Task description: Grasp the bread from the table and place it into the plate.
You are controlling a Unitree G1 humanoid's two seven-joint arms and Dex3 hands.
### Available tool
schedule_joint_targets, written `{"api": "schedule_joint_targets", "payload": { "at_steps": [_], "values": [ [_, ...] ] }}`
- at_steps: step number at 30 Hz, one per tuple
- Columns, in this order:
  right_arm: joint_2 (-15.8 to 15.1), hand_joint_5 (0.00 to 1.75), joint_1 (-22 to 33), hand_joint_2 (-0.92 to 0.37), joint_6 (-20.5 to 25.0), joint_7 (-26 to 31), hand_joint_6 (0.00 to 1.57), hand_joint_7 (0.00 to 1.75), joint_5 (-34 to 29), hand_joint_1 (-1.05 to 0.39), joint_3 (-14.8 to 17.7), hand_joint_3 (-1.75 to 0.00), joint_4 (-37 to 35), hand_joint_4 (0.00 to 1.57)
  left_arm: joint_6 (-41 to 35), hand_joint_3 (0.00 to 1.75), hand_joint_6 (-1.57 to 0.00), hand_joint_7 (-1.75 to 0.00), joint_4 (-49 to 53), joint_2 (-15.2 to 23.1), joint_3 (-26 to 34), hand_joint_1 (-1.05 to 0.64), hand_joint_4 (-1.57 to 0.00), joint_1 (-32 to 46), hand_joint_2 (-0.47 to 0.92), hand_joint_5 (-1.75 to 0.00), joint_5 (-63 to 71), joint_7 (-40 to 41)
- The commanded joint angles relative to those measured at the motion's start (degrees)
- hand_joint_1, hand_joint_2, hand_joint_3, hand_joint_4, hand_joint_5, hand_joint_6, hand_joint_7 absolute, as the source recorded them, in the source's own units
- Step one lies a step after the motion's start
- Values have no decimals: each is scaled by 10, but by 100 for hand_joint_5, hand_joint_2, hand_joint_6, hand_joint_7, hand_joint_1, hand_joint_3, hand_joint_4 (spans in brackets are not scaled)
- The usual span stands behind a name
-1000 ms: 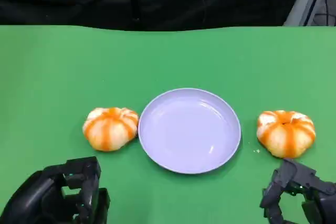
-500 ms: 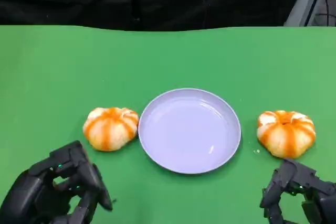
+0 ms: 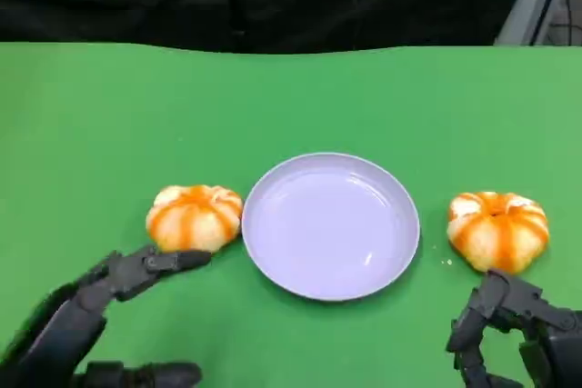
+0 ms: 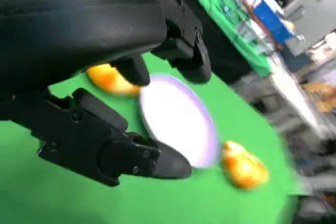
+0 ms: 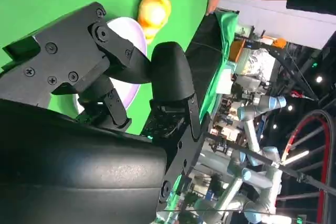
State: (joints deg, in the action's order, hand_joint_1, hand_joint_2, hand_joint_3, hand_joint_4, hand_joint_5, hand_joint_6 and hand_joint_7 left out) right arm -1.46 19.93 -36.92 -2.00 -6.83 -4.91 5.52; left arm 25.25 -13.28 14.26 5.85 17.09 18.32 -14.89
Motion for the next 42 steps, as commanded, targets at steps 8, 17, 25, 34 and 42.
{"api": "schedule_joint_targets", "payload": {
  "at_steps": [8, 17, 25, 34, 42],
  "values": [
    [-3, 175, -16, -50, -1, 12, 75, 157, -7, -9, 8, -122, -26, 84, -27, 1, -45, -3, 61, 55, -61, -96, -10, -101, 92, -48, 317, 189],
    [-3, 175, -13, -52, 6, 12, 75, 157, -5, -12, 6, -119, -20, 84, -173, 0, -43, 0, 170, 53, -157, -88, -16, -239, 87, -24, 432, 183],
    [-3, 175, -11, -52, 7, 14, 75, 157, -7, -12, 5, -119, -16, 84, -217, 0, -42, 0, 204, 67, -201, -89, -21, -271, 90, -14, 421, 197],
    [1, 175, -5, -53, 10, 18, 75, 157, -12, -12, 2, -118, -7, 84, -249, 1, -41, 0, 394, 18, -249, -88, -24, -392, 92, -10, 391, 202],
    [5, 175, -6, -54, 9, 20, 74, 157, -11, -11, -1, -117, -5, 82, -248, 6, -41, -1, 555, -5, -291, -91, -27, -465, 92, -9, 347, 234]
  ]
}}
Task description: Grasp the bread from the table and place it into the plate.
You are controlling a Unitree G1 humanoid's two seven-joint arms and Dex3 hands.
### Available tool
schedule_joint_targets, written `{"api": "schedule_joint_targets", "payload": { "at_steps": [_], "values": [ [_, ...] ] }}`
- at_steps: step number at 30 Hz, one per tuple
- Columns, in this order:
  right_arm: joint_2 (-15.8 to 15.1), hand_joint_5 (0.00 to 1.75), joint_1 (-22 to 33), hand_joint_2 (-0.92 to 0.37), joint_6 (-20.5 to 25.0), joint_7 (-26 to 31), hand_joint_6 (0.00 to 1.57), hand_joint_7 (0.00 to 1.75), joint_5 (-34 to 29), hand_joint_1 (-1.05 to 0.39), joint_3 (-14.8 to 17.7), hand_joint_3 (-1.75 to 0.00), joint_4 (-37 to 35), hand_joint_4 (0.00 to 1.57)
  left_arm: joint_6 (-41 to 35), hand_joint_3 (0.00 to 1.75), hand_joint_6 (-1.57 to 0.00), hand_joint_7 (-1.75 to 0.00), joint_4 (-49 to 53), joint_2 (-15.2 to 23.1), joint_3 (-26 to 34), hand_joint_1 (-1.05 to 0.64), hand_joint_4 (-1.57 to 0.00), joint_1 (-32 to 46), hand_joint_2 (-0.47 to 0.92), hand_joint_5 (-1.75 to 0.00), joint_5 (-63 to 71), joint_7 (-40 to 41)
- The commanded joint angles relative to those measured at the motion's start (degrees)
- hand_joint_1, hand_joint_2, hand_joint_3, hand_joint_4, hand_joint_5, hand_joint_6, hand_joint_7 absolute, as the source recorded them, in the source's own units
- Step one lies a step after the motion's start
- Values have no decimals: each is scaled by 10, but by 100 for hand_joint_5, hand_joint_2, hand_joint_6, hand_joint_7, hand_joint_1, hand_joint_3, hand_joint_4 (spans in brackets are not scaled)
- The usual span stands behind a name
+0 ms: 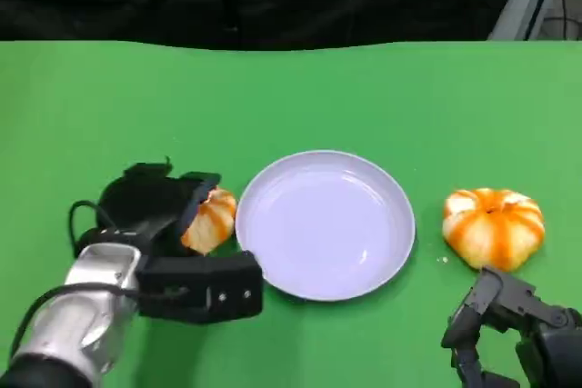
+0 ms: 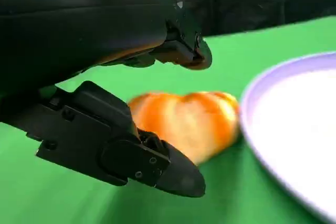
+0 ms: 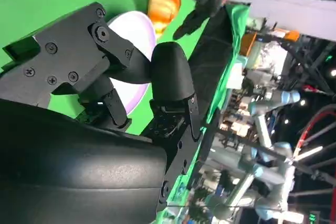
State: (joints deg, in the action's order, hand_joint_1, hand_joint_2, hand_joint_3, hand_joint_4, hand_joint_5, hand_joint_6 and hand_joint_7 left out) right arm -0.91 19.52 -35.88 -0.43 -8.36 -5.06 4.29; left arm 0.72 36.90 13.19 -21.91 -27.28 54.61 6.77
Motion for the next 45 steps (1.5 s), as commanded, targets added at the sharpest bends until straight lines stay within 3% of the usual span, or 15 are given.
{"api": "schedule_joint_targets", "payload": {
  "at_steps": [1, 26, 29, 30, 35, 36, 37, 39, 40, 42, 44, 45],
  "values": [
    [0, 175, -1, -54, -2, 5, 74, 157, 4, -10, 1, -117, 7, 83, -3, 6, -40, -1, 62, 5, -17, -90, -27, -25, 92, -8, -21, 19],
    [1, 175, -4, -53, -4, 5, 75, 157, 4, -12, 2, -118, 1, 83, 24, 3, -44, -1, 186, -7, -78, -85, -32, -58, 92, -5, -80, 106],
    [1, 175, -2, -53, 0, 6, 75, 157, 1, -11, 2, -119, 5, 84, 51, 1, -48, -2, 191, -2, -74, -78, -37, -55, 91, -6, -93, 115],
    [1, 175, 0, -53, 4, 7, 75, 157, 1, -11, 2, -118, 8, 83, 56, 1, -53, -3, 192, 0, -75, -72, -48, -54, 91, -8, -95, 115],
    [0, 175, -1, -54, -1, 5, 74, 156, 3, -10, 2, -117, 7, 83, 84, 0, -63, -2, 191, 4, -69, -61, -68, -49, 90, -7, -113, 120],
    [-1, 175, -2, -53, -4, 5, 75, 156, 4, -10, 3, -118, 5, 83, 94, 1, -72, -6, 191, 3, -62, -34, -85, -46, 87, -15, -124, 117],
    [-1, 175, -3, -53, -7, 5, 75, 156, 4, -11, 3, -118, 4, 84, 102, 0, -78, -4, 192, 2, -58, -22, -89, -45, 86, -26, -133, 116],
    [-2, 175, -3, -53, -7, 4, 75, 156, 6, -11, 3, -119, 4, 84, 123, 1, -94, -5, 200, 2, -54, -6, -90, -46, 87, -59, -144, 123],
    [-2, 175, -2, -53, -7, 3, 75, 156, 7, -11, 3, -119, 4, 84, 128, 1, -98, -5, 203, 2, -54, -3, -91, -46, 87, -67, -147, 125],
    [-2, 175, -2, -53, -7, 3, 75, 156, 8, -11, 3, -119, 3, 84, 127, 1, -101, -5, 208, 3, -54, 0, -91, -50, 88, -73, -149, 123],
    [-2, 175, -1, -53, -5, 3, 75, 156, 8, -11, 3, -119, 4, 83, 122, 0, -119, -5, 211, 2, -53, -5, -109, -52, 88, -55, -149, 130],
    [-1, 175, 0, -53, -3, 3, 75, 156, 7, -11, 3, -118, 6, 83, 122, 1, -120, -31, 212, 2, -51, -3, -96, -51, 90, -110, -150, 139]
  ]
}}
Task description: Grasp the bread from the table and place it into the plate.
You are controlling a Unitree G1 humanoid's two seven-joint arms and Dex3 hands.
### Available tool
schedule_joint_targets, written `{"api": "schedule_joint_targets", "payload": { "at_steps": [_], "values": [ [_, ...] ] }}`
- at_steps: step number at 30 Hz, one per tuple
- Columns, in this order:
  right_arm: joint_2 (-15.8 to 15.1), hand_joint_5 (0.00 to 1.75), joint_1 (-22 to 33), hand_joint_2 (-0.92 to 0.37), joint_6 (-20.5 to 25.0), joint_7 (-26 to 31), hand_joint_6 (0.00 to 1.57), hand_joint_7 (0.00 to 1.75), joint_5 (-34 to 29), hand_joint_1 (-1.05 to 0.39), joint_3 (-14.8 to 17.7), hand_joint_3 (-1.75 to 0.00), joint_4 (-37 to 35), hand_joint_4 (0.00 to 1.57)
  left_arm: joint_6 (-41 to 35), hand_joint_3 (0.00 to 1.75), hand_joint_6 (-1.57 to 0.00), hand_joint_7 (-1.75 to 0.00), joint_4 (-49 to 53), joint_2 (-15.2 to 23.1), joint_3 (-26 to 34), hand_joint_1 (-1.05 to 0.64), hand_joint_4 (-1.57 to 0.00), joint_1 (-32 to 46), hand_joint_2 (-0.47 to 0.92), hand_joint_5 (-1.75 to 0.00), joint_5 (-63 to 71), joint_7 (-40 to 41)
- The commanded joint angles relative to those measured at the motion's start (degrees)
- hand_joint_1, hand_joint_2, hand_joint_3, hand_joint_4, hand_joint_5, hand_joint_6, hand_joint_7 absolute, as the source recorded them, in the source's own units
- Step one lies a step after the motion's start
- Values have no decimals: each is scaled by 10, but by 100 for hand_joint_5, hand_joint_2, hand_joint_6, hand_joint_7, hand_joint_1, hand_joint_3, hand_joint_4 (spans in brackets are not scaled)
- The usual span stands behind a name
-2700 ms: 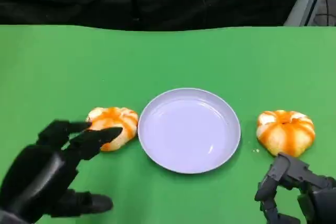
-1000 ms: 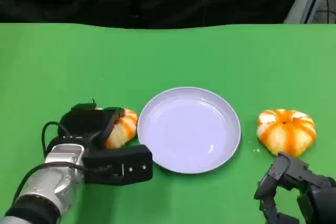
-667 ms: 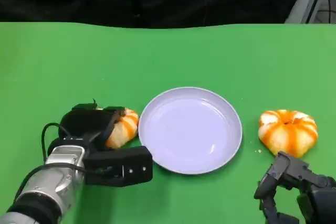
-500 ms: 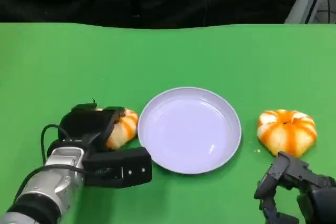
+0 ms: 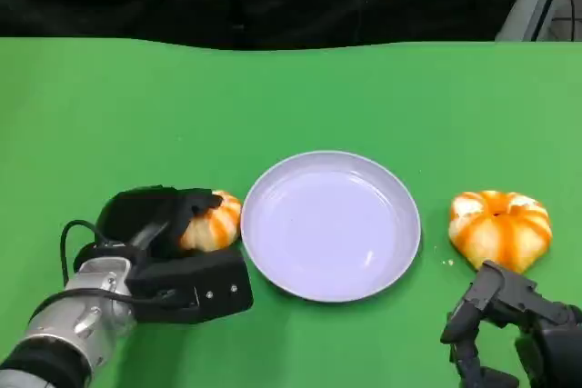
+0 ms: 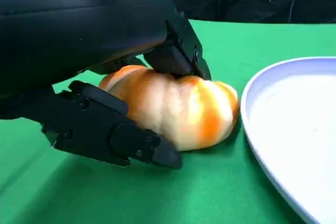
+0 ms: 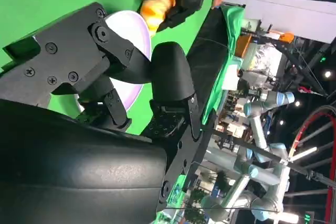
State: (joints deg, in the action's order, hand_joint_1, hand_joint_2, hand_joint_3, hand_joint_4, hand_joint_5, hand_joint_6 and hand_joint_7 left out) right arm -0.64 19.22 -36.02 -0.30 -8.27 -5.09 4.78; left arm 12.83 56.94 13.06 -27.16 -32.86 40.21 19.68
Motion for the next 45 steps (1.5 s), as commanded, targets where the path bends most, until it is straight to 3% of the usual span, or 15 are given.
{"api": "schedule_joint_targets", "payload": {
  "at_steps": [1, 2, 3, 5, 14, 20, 30, 31, 32, 35, 40, 42, 45],
  "values": [
    [-3, 175, 4, -53, 0, 3, 75, 156, 5, -12, 3, -118, 3, 83, 0, 3, -93, -98, 12, 3, 2, -3, -85, 5, 91, -148, -6, 21],
    [-3, 175, 5, -53, 0, 4, 75, 156, 3, -12, 3, -118, 4, 83, -1, 7, -78, -136, 12, 4, 1, -3, -82, 6, 91, -161, -5, 28],
    [-4, 175, 4, -53, -2, 3, 75, 156, 5, -12, 3, -117, 2, 83, 0, 10, -68, -159, 10, 5, 4, -2, -80, 6, 92, -169, -7, 37],
    [-5, 175, 4, -54, 1, 1, 75, 156, 6, -11, 3, -117, 5, 83, -1, 15, -62, -170, 4, 9, 6, 0, -79, 4, 92, -173, -9, 45],
    [-8, 175, 6, -54, -2, -3, 74, 157, 11, -10, 5, -117, 5, 82, -4, 15, -54, -175, -23, 18, 23, -2, -75, -9, 88, -175, -18, 60],
    [-7, 175, 7, -54, -1, 1, 75, 157, 5, -11, 8, -116, 6, 84, -4, 15, -60, -175, -88, 23, 21, 2, -77, -3, 86, -175, 0, 69],
    [-5, 175, 5, -54, 1, 3, 75, 157, -1, -11, 6, -116, 6, 83, 29, 20, -68, -175, -208, -15, 10, 1, -75, 15, 89, -175, -4, 40],
    [-5, 175, 5, -54, 2, 3, 75, 157, -1, -12, 6, -115, 7, 83, 31, 30, -67, -175, -212, -18, 10, 0, -75, 15, 84, -175, -5, 36],
    [-5, 175, 5, -54, 3, 3, 75, 157, -1, -12, 6, -115, 8, 84, 33, 53, -67, -175, -213, -19, 10, 0, -75, 15, 73, -175, -6, 33],
    [-6, 175, 3, -54, -2, 1, 74, 157, 2, -11, 5, -115, 4, 83, 32, 68, -69, -169, -212, -36, -4, -1, -75, 6, 63, -175, 7, 26],
    [-5, 175, 2, -54, -6, 2, 74, 157, 2, -11, 4, -116, 2, 83, 33, 69, -70, -166, -201, -54, -14, -1, -75, 1, 62, -175, 13, 26],
    [-2, 175, 2, -54, -9, 3, 74, 157, 3, -11, 3, -115, 0, 83, 36, 57, -68, -164, -182, -76, -27, 1, -73, -7, 67, -175, 17, 27],
    [-1, 175, 1, -55, -12, 4, 74, 156, 2, -11, 3, -115, -2, 83, 42, 53, -67, -164, -167, -85, -33, 1, -72, -11, 70, -175, 16, 26]
  ]
}}
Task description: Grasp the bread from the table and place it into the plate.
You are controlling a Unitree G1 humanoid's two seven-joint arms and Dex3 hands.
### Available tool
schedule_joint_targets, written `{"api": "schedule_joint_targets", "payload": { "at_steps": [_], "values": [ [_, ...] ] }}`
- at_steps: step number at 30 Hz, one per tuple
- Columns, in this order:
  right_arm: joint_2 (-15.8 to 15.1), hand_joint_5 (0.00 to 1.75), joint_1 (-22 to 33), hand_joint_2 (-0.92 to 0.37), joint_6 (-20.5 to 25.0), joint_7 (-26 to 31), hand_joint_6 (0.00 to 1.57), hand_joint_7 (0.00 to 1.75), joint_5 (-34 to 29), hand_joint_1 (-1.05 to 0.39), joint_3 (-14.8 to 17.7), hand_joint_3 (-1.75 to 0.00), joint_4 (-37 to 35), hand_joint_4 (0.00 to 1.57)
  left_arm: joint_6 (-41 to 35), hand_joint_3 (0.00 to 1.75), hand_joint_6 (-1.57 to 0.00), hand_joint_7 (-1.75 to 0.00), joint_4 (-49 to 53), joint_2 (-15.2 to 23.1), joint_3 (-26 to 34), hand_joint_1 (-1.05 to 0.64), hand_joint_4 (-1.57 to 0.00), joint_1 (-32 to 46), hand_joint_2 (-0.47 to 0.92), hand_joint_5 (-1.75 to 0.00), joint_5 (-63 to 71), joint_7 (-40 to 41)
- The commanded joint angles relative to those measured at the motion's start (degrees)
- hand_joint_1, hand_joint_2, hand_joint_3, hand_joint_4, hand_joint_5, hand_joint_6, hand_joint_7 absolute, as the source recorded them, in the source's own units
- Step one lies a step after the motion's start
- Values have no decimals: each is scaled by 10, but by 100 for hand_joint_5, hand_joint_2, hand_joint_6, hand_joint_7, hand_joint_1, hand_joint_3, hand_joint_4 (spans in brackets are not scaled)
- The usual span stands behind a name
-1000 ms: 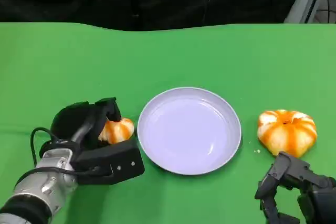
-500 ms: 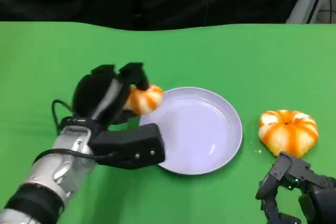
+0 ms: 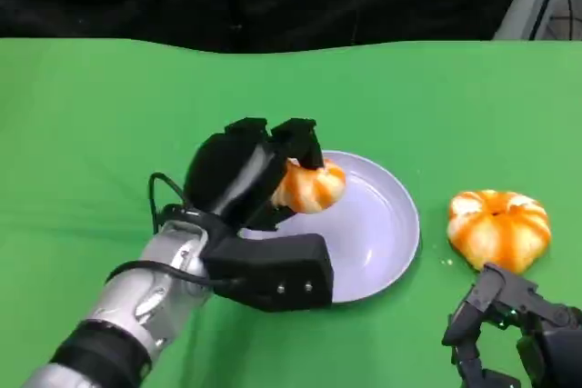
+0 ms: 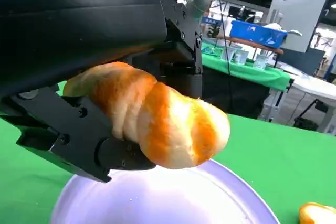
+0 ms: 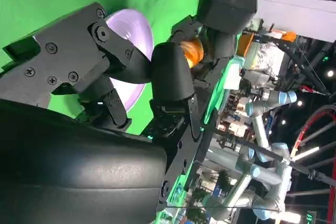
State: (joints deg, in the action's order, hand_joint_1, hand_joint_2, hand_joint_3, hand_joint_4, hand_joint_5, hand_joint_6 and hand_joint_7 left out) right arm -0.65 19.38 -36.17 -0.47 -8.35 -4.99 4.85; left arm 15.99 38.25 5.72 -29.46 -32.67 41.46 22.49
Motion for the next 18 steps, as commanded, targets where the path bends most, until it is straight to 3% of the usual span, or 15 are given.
{"api": "schedule_joint_targets", "payload": {
  "at_steps": [1, 10, 11, 12, 14, 16, 17, 18],
  "values": [
    [-1, 175, -1, -55, -11, 6, 74, 156, 2, -11, 2, -115, -3, 83, 12, 52, -67, -165, 23, -13, -10, 1, -72, -14, 71, -175, 3, -2],
    [5, 175, 2, -55, -1, 9, 74, 157, 0, -11, -4, -115, 5, 83, 87, 53, -70, -163, 120, -27, -28, 0, -73, -34, 73, -175, 2, 16],
    [3, 175, 1, -55, -3, 8, 74, 157, 1, -11, -3, -116, 4, 82, 104, 50, -82, -124, 136, -27, -31, -1, -76, -37, 76, -153, 0, 9],
    [2, 175, 0, -55, -4, 8, 74, 157, 2, -11, -2, -116, 3, 82, 116, 47, -91, -102, 148, -28, -33, -2, -78, -41, 78, -144, -2, 6],
    [2, 175, 0, -54, -5, 8, 74, 157, 3, -11, -2, -117, 3, 82, 129, 44, -100, -81, 163, -29, -34, -3, -80, -46, 79, -137, -2, 7],
    [2, 175, 0, -54, -5, 8, 74, 157, 3, -11, -2, -117, 3, 82, 135, 43, -102, -76, 172, -30, -34, -3, -80, -49, 80, -136, -2, 10],
    [2, 175, 2, -54, -5, 8, 74, 157, 4, -11, -2, -118, 4, 82, 113, 42, -103, -75, 166, -25, -37, -3, -80, -50, 80, -136, -1, -27],
    [3, 175, 3, -54, -5, 8, 74, 157, 5, -10, -3, -117, 6, 82, 96, 34, -78, -43, 160, -21, -39, -27, -48, -50, 87, -86, -1, -57]
  ]
}}
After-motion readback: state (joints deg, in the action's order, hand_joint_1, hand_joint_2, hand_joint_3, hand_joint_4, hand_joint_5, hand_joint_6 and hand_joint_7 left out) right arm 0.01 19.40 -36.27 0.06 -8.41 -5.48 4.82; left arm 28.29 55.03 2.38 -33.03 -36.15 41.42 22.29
